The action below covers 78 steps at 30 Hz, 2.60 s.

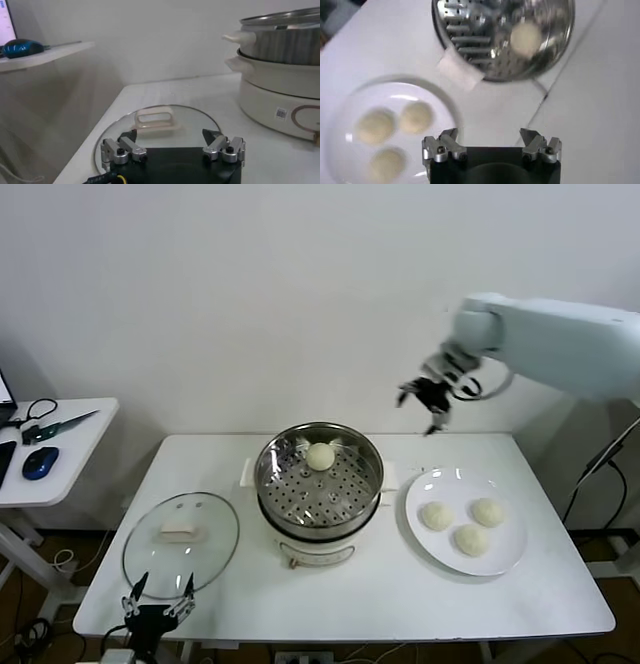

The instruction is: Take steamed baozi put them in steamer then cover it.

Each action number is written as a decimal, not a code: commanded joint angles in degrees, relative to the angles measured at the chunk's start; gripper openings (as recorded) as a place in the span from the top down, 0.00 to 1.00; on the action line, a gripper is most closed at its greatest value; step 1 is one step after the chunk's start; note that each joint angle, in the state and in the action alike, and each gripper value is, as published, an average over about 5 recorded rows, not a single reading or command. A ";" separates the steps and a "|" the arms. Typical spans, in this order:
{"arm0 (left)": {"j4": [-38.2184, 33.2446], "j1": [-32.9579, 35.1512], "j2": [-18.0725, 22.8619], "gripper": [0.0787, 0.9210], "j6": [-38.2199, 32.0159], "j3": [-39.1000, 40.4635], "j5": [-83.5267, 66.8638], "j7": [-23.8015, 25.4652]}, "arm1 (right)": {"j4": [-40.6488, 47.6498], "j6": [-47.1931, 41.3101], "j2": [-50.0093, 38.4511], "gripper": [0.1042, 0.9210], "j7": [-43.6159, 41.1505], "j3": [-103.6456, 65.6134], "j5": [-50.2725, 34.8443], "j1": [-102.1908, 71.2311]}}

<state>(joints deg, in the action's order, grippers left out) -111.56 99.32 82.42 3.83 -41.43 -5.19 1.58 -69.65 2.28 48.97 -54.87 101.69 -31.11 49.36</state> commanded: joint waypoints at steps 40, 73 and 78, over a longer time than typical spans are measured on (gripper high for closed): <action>1.21 0.26 0.16 0.12 -0.41 -0.19 0.23 -0.16 | 7.96 -21.13 0.08 0.33 10.50 -18.98 4.16 -31.55; 0.21 0.13 -0.56 0.12 -0.55 -0.09 0.09 -0.11 | -13.12 -31.39 25.58 0.36 16.62 -9.85 -31.50 3.91; 0.19 0.04 -0.40 0.12 -0.53 -0.47 0.00 -0.11 | -7.61 -32.00 29.81 0.36 18.32 -10.02 -27.77 -3.36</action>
<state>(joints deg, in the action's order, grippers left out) -111.39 99.29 82.04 3.26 -41.99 -5.21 1.44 -80.44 -26.23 68.25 -41.81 94.50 -58.35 55.24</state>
